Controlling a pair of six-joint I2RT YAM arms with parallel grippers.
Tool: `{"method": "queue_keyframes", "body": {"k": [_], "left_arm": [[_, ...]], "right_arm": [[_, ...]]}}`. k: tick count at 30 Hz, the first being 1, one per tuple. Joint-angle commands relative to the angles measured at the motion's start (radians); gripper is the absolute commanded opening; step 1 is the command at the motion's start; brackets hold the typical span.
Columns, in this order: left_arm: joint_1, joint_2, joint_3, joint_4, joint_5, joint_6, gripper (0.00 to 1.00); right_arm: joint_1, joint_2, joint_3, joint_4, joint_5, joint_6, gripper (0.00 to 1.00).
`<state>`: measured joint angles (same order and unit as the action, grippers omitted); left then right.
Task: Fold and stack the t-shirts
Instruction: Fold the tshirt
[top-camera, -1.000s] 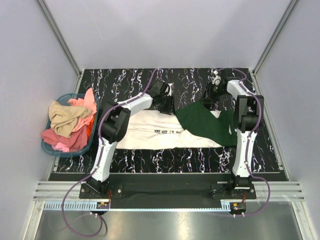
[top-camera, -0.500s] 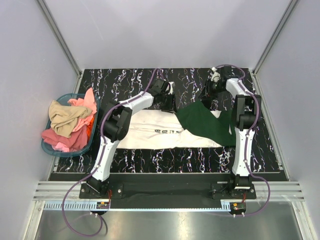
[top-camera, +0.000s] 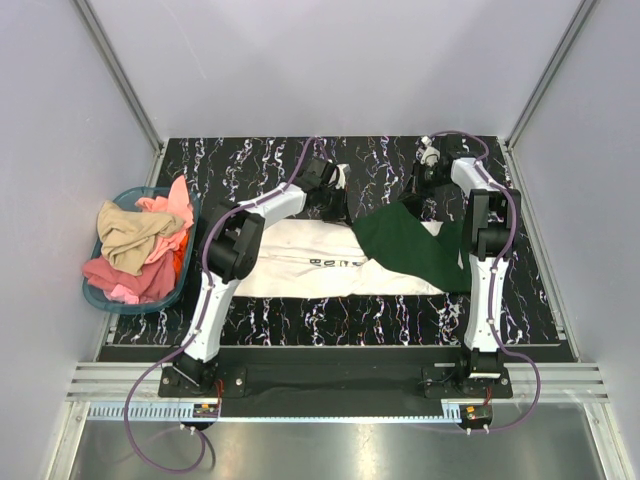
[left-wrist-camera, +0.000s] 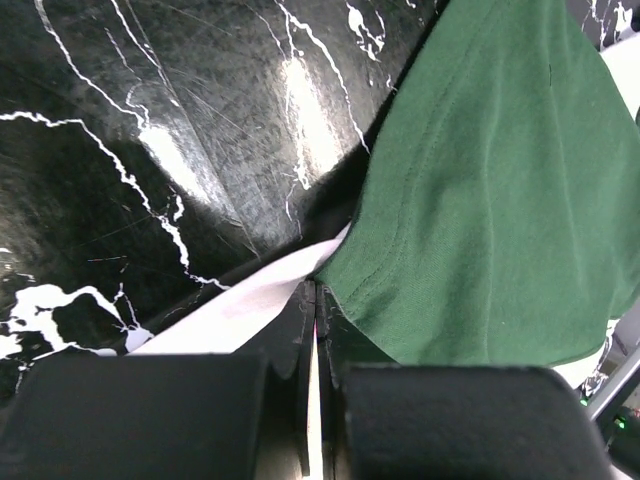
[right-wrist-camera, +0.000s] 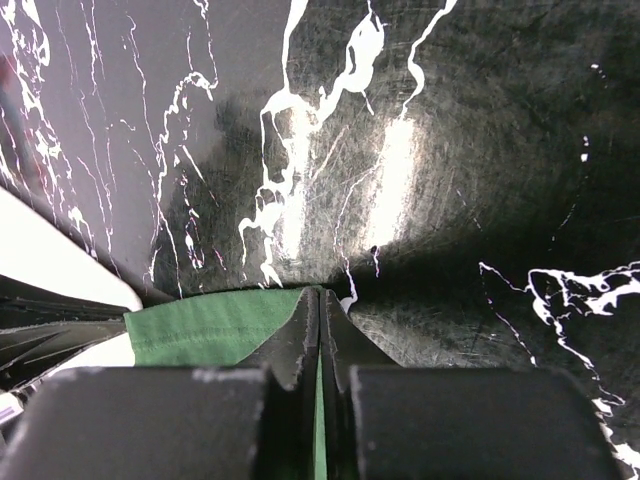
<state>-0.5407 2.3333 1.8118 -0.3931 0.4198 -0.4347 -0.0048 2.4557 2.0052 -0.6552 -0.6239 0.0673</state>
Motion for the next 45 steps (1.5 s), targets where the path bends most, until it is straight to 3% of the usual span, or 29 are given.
{"method": "queue_keyframes", "body": {"k": [1,14,22,34,45], "left_arm": [[0.001,-0.044,0.020,0.039,0.050,-0.001,0.00],[-0.004,-0.157,0.003,0.043,0.036,0.033,0.00],[-0.018,-0.187,-0.008,0.051,0.070,0.054,0.00],[-0.062,-0.284,-0.063,0.048,0.083,0.174,0.00],[-0.151,-0.336,-0.109,0.025,0.160,0.243,0.00]], "right_arm": [[0.000,-0.023,0.047,0.012,-0.011,-0.029,0.00],[-0.006,-0.256,-0.186,0.273,0.024,-0.020,0.00],[-0.014,-0.296,-0.287,0.334,0.001,-0.021,0.00],[-0.078,-0.472,-0.566,0.526,-0.014,0.032,0.00],[-0.080,-0.690,-0.796,0.608,0.185,0.109,0.00]]}}
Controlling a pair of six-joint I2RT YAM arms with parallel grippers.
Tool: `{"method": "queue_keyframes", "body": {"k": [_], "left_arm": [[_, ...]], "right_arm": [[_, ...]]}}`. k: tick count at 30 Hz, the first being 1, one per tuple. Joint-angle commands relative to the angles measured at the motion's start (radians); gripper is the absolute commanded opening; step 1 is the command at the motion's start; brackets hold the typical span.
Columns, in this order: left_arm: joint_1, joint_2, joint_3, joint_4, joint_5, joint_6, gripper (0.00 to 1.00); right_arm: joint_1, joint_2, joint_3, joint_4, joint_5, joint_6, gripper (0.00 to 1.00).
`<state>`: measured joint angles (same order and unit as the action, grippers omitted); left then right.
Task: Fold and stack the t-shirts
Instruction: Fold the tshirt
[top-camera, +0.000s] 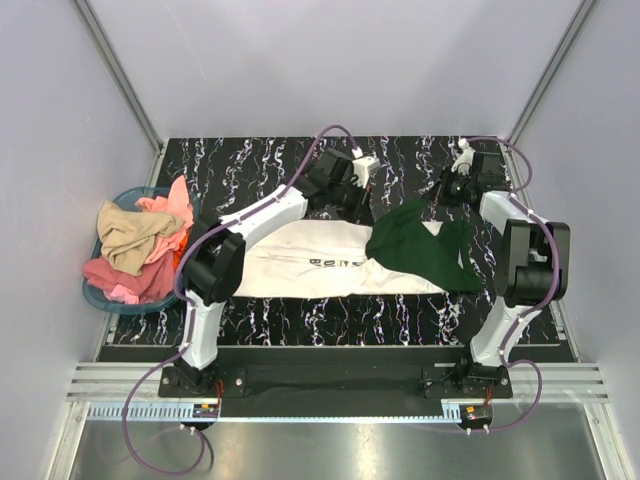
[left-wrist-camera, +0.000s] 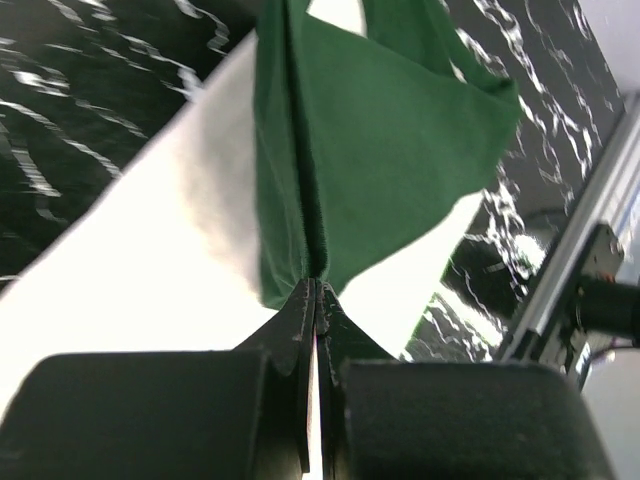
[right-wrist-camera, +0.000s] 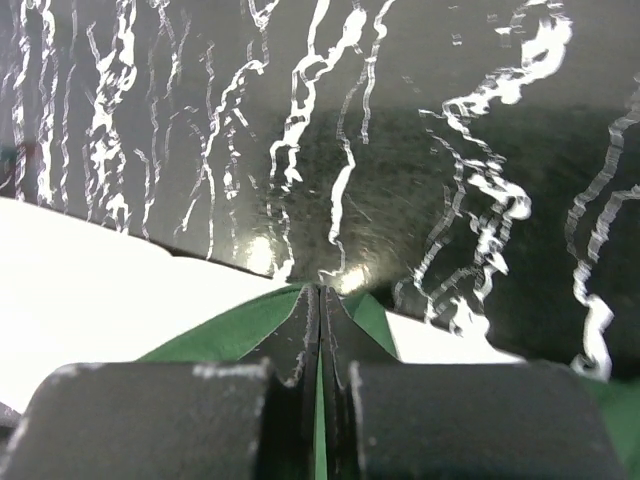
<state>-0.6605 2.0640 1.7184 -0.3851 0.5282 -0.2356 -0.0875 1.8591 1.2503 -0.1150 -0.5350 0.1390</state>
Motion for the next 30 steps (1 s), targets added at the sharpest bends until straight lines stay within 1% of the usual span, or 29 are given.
{"method": "queue_keyframes", "body": {"k": [1,2,8,13,16,19,20,21,22,26,29,30], "left_arm": [[-0.040,-0.068,-0.020,0.015,0.053,0.045,0.00],[-0.050,-0.070,-0.028,0.014,0.055,0.053,0.00],[-0.100,-0.058,-0.048,0.012,0.075,0.041,0.00],[-0.145,-0.047,-0.063,0.012,0.072,0.036,0.00],[-0.169,-0.025,-0.062,0.017,0.101,0.021,0.00],[-0.191,-0.005,-0.062,0.017,0.108,0.010,0.01],[-0.197,-0.001,-0.065,0.017,0.118,-0.004,0.04],[-0.209,0.011,-0.066,0.018,0.151,-0.007,0.16],[-0.215,0.019,-0.066,0.017,0.174,-0.007,0.18],[-0.228,0.012,-0.091,0.005,0.194,-0.004,0.19],[-0.226,-0.022,-0.092,0.002,0.156,-0.004,0.21],[-0.226,-0.027,-0.086,-0.008,0.130,-0.010,0.22]], "right_arm": [[0.003,-0.107,-0.060,0.075,0.105,0.040,0.00],[0.003,-0.139,-0.101,0.083,0.113,0.047,0.00],[0.000,-0.218,-0.207,0.080,0.220,0.037,0.00],[-0.004,-0.255,-0.249,0.025,0.306,0.027,0.00],[-0.017,-0.270,-0.255,-0.023,0.360,0.048,0.00],[-0.023,-0.288,-0.267,-0.060,0.382,0.068,0.05],[-0.023,-0.302,-0.267,-0.070,0.391,0.071,0.09],[-0.023,-0.308,-0.265,-0.109,0.421,0.082,0.16],[-0.023,-0.316,-0.250,-0.133,0.443,0.096,0.17],[-0.023,-0.357,-0.216,-0.213,0.445,0.164,0.21],[-0.023,-0.367,-0.184,-0.256,0.373,0.261,0.25],[-0.021,-0.365,-0.183,-0.256,0.304,0.281,0.25]]}}
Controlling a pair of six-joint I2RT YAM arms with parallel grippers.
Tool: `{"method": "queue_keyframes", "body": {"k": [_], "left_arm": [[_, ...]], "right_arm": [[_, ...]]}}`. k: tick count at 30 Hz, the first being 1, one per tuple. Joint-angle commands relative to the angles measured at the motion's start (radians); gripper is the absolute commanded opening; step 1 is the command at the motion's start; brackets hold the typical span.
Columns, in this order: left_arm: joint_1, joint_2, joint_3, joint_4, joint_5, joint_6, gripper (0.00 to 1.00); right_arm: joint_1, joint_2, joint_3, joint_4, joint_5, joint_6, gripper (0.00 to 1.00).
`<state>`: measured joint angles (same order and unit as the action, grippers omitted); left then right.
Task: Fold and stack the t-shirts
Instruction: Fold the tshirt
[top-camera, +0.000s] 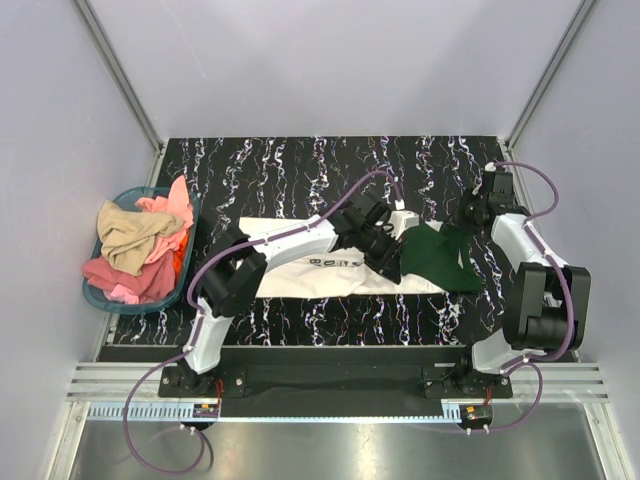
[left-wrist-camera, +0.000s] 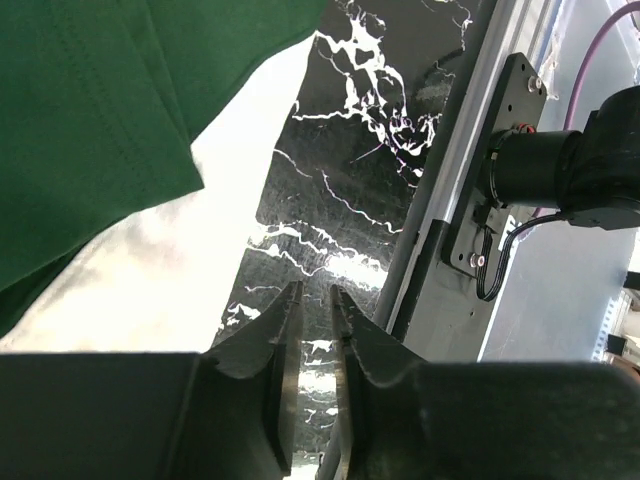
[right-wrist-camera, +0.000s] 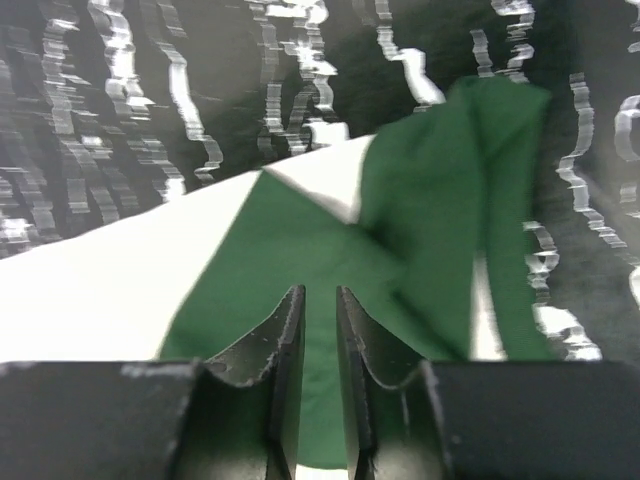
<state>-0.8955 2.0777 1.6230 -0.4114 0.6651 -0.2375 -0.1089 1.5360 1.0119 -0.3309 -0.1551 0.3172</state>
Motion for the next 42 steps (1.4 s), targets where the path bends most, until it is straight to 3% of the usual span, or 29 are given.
{"method": "queue_keyframes", "body": {"k": [1,4,10,16,22,31,37,42], "left_arm": [[0.010,-0.036,0.035,0.014,-0.016,-0.014,0.23],[0.012,0.001,0.093,0.014,-0.042,-0.034,0.25],[0.015,0.126,0.205,0.013,-0.123,-0.071,0.20],[0.049,0.170,0.117,0.014,-0.239,-0.097,0.18],[0.067,0.140,0.003,0.045,-0.275,-0.085,0.17],[0.076,0.076,-0.015,0.045,-0.271,-0.091,0.18],[0.078,-0.021,0.038,0.042,-0.236,-0.129,0.22],[0.084,0.031,0.135,0.051,-0.199,-0.149,0.22]], "right_arm": [[0.012,-0.037,0.056,-0.036,-0.105,0.118,0.25],[0.034,0.004,0.056,-0.033,-0.129,0.160,0.22],[0.035,0.159,0.074,0.069,-0.251,0.192,0.15],[0.034,0.297,0.090,0.076,-0.310,0.146,0.13],[0.034,0.279,0.100,0.078,-0.339,0.138,0.17],[0.011,0.190,0.044,0.075,-0.304,0.134,0.18],[-0.002,0.156,0.063,0.029,-0.288,0.122,0.17],[-0.028,0.164,0.071,-0.008,-0.258,0.097,0.16]]}}
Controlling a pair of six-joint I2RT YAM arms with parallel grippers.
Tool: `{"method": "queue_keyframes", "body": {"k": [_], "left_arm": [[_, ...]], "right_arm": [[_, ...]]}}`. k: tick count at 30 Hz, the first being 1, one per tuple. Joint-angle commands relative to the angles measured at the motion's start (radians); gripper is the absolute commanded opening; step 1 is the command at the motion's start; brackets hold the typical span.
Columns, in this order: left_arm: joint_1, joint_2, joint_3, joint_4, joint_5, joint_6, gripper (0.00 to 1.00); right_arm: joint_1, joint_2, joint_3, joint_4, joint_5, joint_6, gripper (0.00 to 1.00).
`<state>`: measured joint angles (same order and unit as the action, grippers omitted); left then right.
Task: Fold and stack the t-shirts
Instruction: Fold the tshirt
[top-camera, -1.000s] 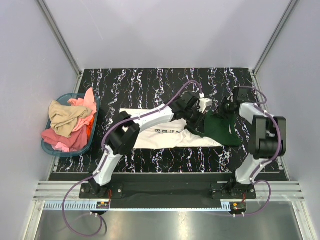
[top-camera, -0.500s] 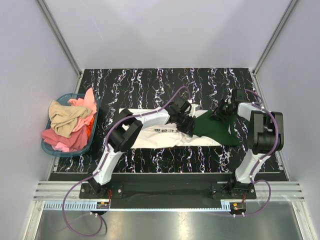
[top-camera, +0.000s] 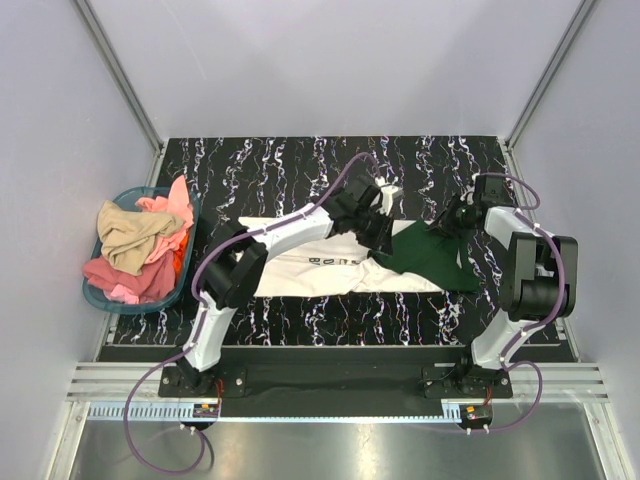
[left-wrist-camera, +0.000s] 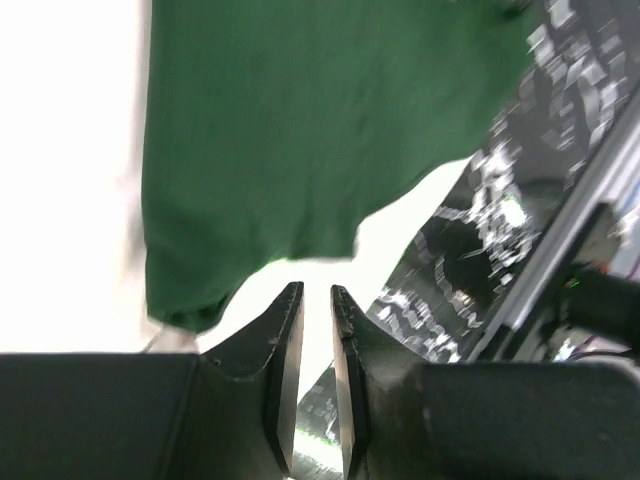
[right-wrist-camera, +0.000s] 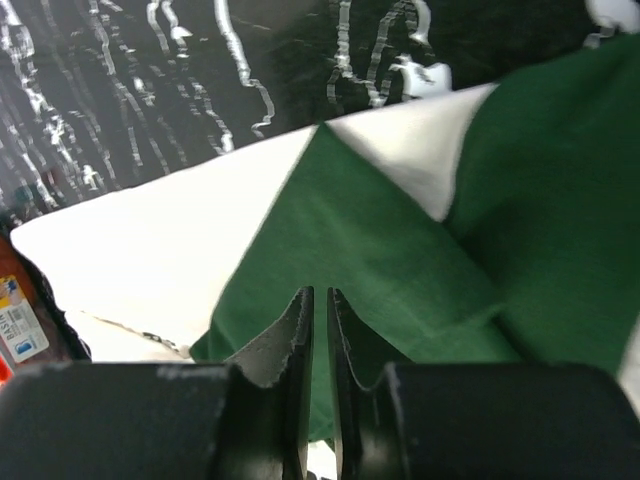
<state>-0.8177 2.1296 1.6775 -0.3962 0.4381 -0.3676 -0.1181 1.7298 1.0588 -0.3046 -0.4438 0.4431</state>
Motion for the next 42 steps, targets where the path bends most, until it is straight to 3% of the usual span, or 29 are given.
{"method": "queue_keyframes", "body": {"k": [1,12,18,24,31,38,42], "left_arm": [[0.006,-0.007,0.091,0.034,0.030,-0.022,0.22],[0.061,0.179,0.105,0.033,0.005,0.007,0.20],[0.080,0.152,0.117,0.022,0.005,0.030,0.20],[0.083,0.017,0.096,0.002,0.065,0.016,0.23],[0.086,-0.224,-0.143,0.003,0.050,0.029,0.25],[0.115,-0.306,-0.390,-0.013,-0.028,-0.019,0.28],[0.210,-0.312,-0.459,-0.015,-0.024,-0.041,0.26]], "right_arm": [[-0.026,-0.027,0.021,-0.034,0.031,-0.030,0.16],[-0.054,0.069,0.026,-0.028,0.100,-0.098,0.14],[-0.055,0.093,0.036,-0.031,0.172,-0.113,0.11],[-0.054,-0.014,0.066,-0.073,0.091,-0.090,0.13],[0.003,-0.127,-0.002,-0.096,-0.036,-0.034,0.15],[0.193,-0.190,-0.124,-0.050,-0.075,0.067,0.14],[0.193,-0.217,-0.212,-0.018,-0.009,0.170,0.14]]}}
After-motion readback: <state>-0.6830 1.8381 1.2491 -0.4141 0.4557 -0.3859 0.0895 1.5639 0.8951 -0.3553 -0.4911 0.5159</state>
